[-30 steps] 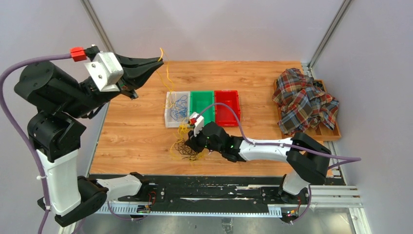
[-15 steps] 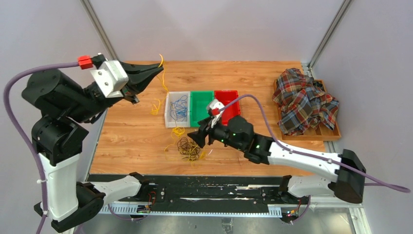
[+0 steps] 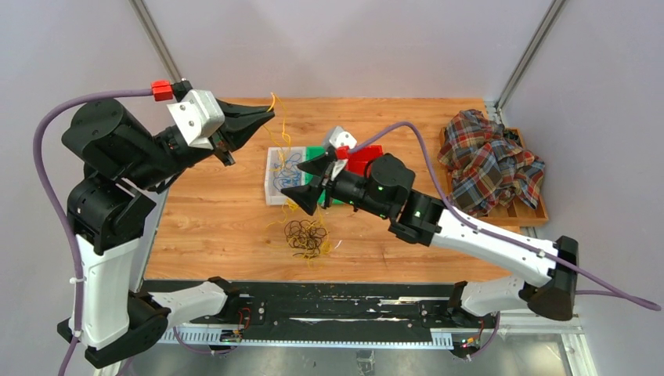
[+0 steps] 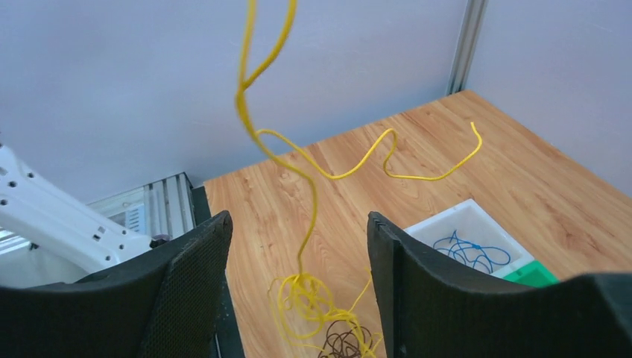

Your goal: Untangle the cables

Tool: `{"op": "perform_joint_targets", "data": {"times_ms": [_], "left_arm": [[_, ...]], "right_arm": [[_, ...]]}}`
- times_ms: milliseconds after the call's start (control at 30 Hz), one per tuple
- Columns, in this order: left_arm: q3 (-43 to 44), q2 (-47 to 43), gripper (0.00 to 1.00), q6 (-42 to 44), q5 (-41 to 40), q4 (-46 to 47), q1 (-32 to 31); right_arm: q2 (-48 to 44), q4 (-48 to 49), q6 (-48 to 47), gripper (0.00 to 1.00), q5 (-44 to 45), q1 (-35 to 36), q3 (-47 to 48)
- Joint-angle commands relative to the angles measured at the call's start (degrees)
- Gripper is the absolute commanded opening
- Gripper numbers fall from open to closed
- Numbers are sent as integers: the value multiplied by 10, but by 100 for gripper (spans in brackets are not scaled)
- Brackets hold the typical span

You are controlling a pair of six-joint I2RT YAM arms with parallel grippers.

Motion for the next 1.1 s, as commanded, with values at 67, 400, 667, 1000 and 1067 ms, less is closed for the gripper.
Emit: {"op": "perform_joint_targets", "data": {"times_ms": [67, 400, 667, 1000, 1067], "left_arm": [[25, 2, 0, -20, 14, 13, -3], [57, 12, 0, -26, 21, 12, -3], [112, 38, 0, -35, 17, 18, -3], [121, 32, 0, -20, -65, 106, -3], [111, 25, 0, -14, -89, 140, -3]], "right_arm": [[72, -27, -20, 59, 14, -6, 49], [118, 46, 15, 31, -1, -13, -3], [174, 126, 56, 23, 35, -15, -79], [233, 198, 119, 18, 48, -20, -161], [237, 210, 128, 18, 50, -20, -178]]}}
